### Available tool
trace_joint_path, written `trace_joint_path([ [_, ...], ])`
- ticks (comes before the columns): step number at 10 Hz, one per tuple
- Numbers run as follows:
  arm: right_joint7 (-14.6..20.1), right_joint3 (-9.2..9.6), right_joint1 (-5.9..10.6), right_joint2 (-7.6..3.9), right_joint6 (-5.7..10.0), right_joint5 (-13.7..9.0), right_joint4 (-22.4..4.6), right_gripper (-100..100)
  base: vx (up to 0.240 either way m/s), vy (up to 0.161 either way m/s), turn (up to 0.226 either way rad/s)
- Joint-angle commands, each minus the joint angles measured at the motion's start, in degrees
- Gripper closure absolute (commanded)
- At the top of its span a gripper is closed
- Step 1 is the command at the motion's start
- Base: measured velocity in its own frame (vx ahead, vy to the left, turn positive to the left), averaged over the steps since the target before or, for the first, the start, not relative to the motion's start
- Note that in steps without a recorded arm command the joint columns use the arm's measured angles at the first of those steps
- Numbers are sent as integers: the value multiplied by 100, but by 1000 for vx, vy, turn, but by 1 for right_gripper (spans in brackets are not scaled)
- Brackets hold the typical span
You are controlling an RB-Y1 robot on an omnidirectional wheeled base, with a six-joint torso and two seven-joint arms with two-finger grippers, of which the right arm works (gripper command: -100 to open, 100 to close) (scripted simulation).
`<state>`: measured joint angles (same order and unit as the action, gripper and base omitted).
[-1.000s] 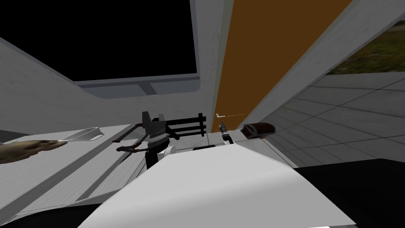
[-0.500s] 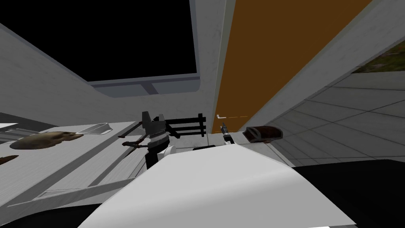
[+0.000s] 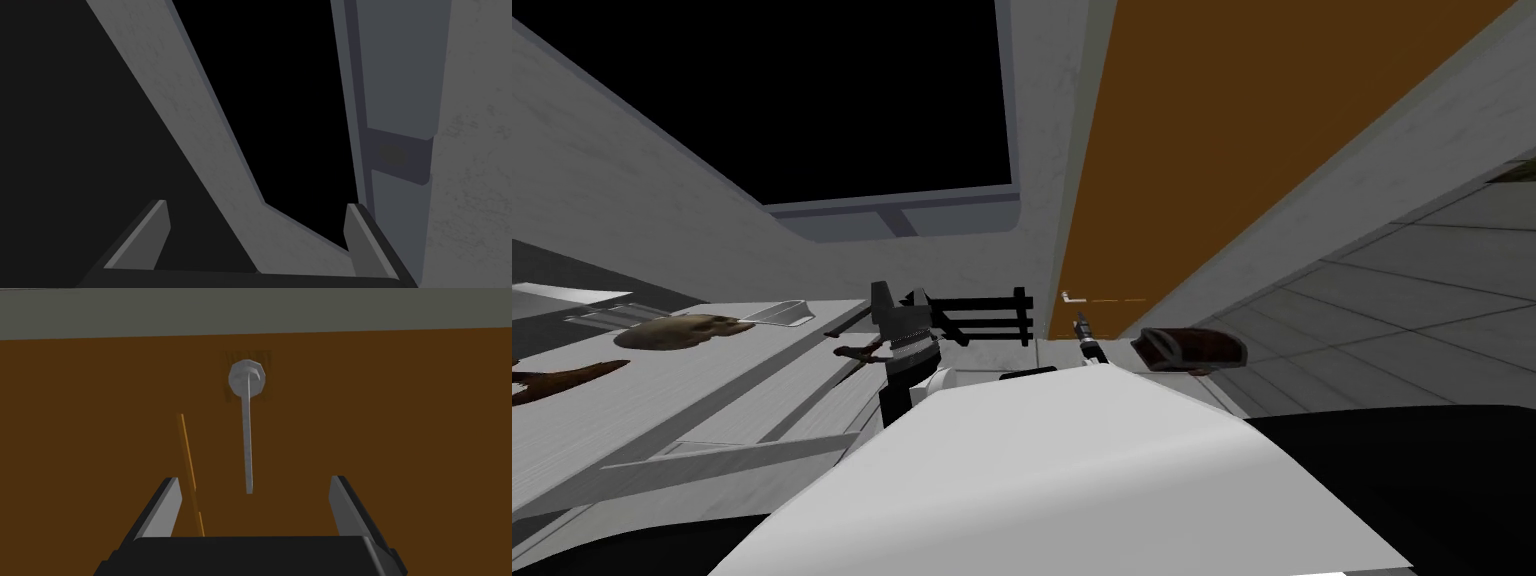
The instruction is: Pull the door open
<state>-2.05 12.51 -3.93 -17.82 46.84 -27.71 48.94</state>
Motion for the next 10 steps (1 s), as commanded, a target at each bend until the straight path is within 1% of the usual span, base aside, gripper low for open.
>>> trace_joint_path([
  [1, 8, 18, 53, -35, 44, -67, -171, -100, 14, -63, 54],
  [2, 11, 13, 37, -22, 35, -39, -121, -100, 6, -29, 13],
  [3, 103, -41, 10, -100, 108, -80, -216, -100, 103, 49, 138],
  [4, 137, -61, -1, -128, 132, -93, -247, -100, 173, 33, 143],
  [5, 213, -106, -26, -191, 187, -123, -316, -100, 201, 27, 117],
  [8, 449, -248, -104, -387, 358, -215, -532, -100, 213, -16, 164],
  [9, 449, -248, -104, -387, 358, -215, -532, -100, 124, -6, 49],
  [10, 552, -309, -137, -472, 432, -255, -626, -100, 180, -27, 168],
])
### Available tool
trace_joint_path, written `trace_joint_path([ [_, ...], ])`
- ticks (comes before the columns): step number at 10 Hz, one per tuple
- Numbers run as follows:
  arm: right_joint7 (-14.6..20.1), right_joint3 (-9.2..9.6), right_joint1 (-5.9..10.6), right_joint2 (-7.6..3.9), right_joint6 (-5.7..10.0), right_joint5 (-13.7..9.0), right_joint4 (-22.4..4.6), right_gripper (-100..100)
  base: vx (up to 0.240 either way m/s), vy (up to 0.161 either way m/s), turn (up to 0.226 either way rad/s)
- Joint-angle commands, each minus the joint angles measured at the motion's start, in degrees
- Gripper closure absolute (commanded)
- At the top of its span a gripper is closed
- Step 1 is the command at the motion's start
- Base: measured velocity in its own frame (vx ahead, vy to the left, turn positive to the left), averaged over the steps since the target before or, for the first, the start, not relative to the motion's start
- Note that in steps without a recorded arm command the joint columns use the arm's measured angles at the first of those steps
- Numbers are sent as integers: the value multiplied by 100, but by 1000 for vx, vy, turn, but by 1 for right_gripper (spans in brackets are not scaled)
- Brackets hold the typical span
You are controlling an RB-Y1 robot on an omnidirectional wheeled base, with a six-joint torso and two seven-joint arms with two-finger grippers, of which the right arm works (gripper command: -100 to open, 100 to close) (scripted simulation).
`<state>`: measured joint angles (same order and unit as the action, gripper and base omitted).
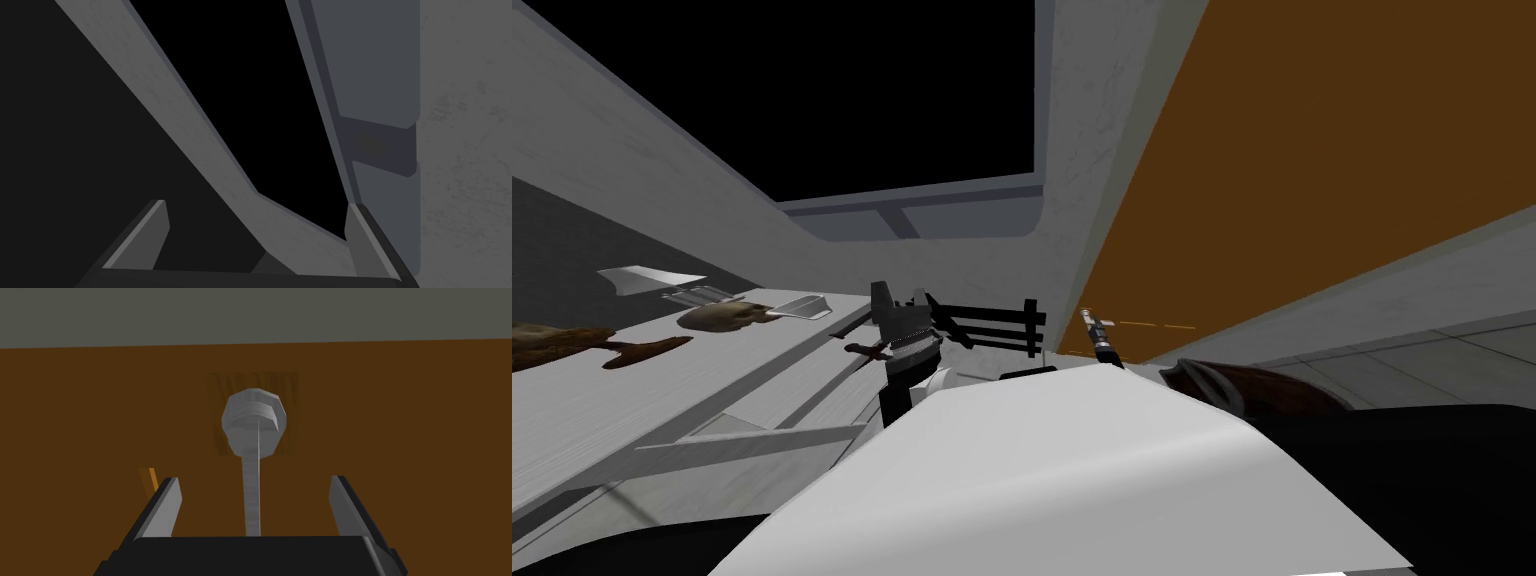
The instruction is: Pull the door open
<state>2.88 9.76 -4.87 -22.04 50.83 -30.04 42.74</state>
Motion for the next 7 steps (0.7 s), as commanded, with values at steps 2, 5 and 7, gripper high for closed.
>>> trace_joint_path([
  [2, 0, 0, 0, 0, 0, 0, 0, 100, 40, -10, 3],
  [5, 0, 0, 0, 0, 0, 0, 0, 100, -29, 7, -3],
  [7, 0, 0, 0, 0, 0, 0, 0, 100, -3, 1, 0],
])
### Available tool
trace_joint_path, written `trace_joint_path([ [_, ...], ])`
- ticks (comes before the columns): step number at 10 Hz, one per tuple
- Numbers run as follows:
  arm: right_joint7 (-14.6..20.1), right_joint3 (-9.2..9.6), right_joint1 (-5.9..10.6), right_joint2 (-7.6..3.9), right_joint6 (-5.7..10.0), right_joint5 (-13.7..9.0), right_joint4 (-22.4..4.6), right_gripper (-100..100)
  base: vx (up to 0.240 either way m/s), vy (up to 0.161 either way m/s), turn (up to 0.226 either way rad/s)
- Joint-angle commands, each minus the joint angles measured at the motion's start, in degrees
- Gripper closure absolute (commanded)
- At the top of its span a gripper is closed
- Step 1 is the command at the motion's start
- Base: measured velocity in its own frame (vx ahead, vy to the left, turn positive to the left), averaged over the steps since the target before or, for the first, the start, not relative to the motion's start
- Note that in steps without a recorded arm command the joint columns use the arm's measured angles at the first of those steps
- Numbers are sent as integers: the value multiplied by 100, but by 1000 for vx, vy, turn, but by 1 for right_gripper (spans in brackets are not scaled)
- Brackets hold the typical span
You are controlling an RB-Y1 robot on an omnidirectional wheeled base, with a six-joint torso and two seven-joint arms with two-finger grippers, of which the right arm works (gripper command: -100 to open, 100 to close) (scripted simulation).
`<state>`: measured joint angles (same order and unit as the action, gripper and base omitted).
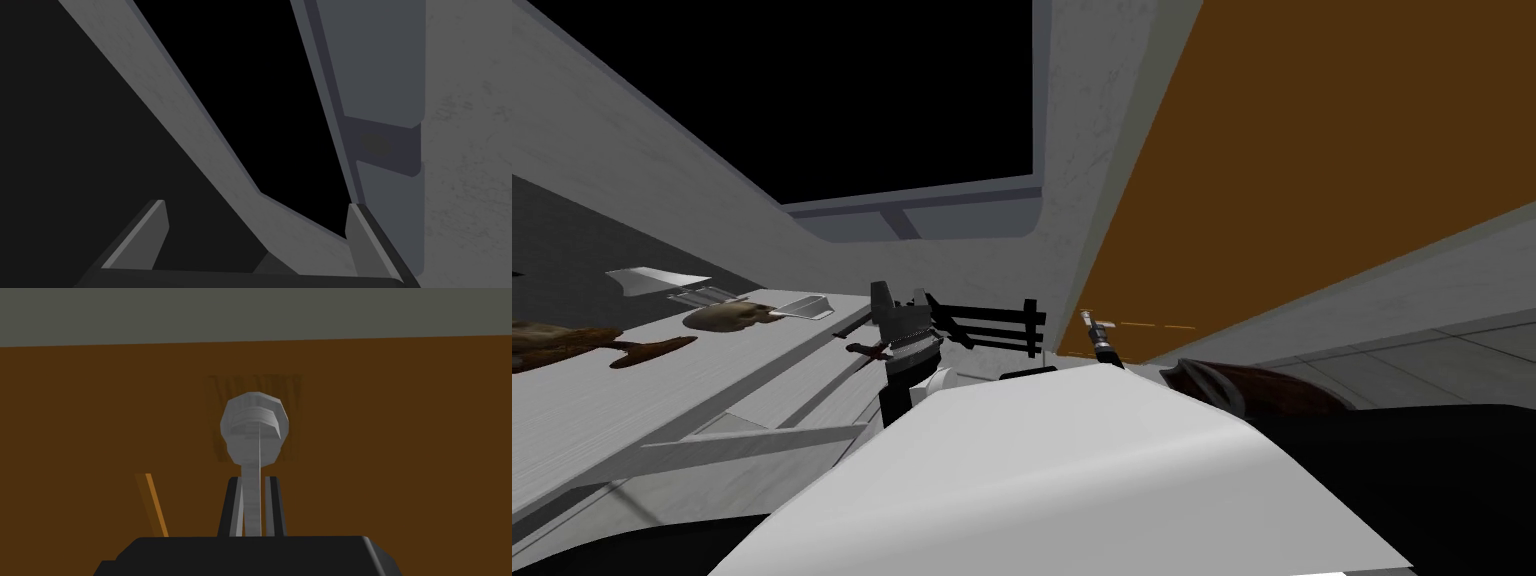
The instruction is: Pull the door open
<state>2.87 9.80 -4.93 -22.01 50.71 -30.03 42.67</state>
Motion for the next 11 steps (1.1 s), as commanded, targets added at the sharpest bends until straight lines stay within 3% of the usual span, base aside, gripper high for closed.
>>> trace_joint_path([
  [1, 74, 80, -59, -71, 68, 12, 18, 100, -102, -34, 115],
  [3, 152, 163, -121, -145, 140, 24, 38, 100, -181, -37, 126],
  [9, 539, 581, -432, -515, 498, 87, 134, 100, -216, -39, 134],
  [10, 502, 543, -397, -484, 433, 81, 136, 100, -102, -14, 34],
  [11, 596, 670, -508, -562, 591, 83, 113, 100, -162, -25, 151],
])
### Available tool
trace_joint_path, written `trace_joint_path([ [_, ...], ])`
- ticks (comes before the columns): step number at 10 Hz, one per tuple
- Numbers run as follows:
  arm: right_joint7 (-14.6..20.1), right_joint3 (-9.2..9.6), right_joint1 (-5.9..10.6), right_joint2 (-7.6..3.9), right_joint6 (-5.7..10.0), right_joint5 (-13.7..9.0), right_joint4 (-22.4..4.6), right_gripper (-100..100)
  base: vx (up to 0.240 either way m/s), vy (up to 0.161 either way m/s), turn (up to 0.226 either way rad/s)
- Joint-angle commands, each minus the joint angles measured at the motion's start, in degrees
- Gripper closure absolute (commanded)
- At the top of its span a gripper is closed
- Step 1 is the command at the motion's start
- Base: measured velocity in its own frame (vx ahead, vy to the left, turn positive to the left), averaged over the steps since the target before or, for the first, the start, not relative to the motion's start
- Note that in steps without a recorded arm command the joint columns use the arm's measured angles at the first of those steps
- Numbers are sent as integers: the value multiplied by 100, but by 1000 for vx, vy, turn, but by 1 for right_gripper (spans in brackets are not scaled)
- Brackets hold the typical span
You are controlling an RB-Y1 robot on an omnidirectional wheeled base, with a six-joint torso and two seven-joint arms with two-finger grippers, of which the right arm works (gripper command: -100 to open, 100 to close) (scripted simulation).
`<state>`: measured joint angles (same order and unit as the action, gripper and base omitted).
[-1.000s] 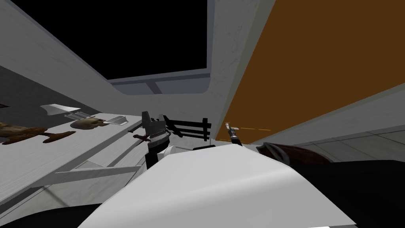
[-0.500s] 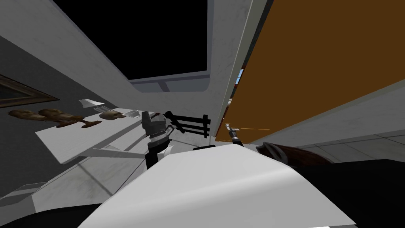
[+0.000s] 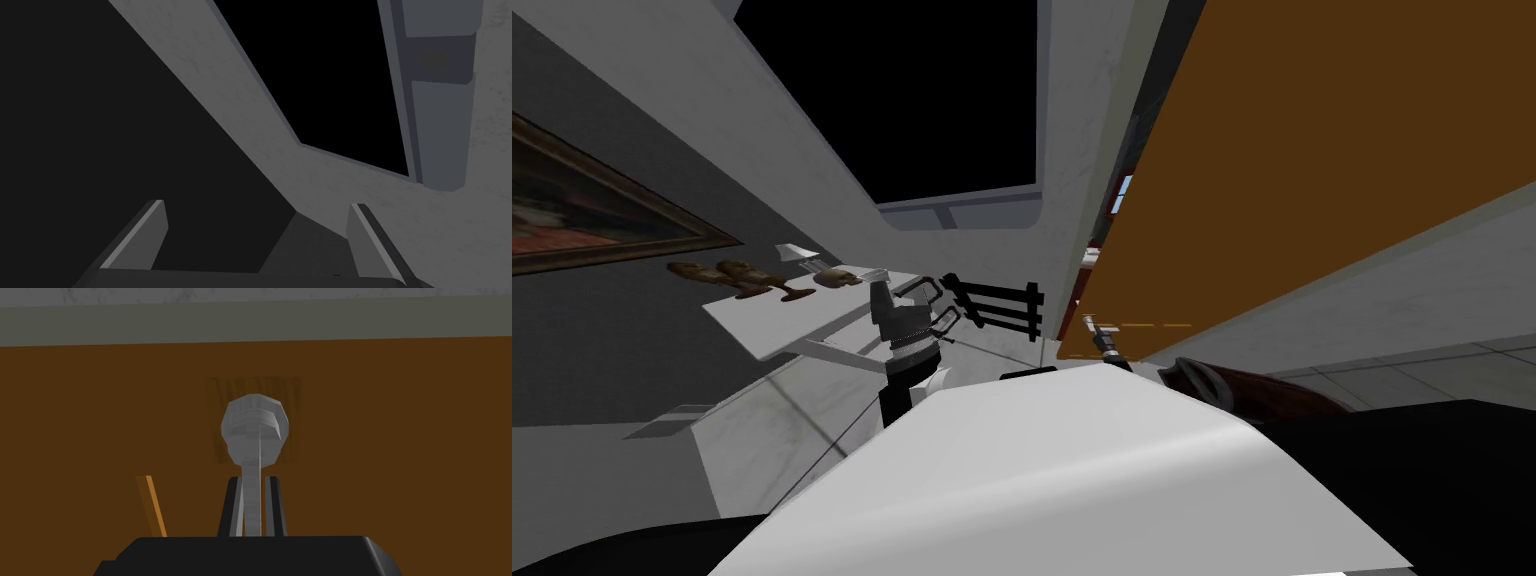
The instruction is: Pull the door open
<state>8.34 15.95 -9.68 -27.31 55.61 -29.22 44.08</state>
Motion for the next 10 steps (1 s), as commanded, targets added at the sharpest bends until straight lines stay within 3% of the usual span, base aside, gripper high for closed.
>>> trace_joint_path([
  [1, 91, 110, -83, -79, 187, -2, -35, 100, -232, -66, 177],
  [8, 373, 472, -414, -388, 745, -27, -86, 100, -177, -43, 125],
  [9, 349, 458, -370, -341, 686, -13, -105, 100, -72, -16, 28],
  [10, 403, 533, -431, -378, 824, -19, -157, 100, -127, -34, 145],
])
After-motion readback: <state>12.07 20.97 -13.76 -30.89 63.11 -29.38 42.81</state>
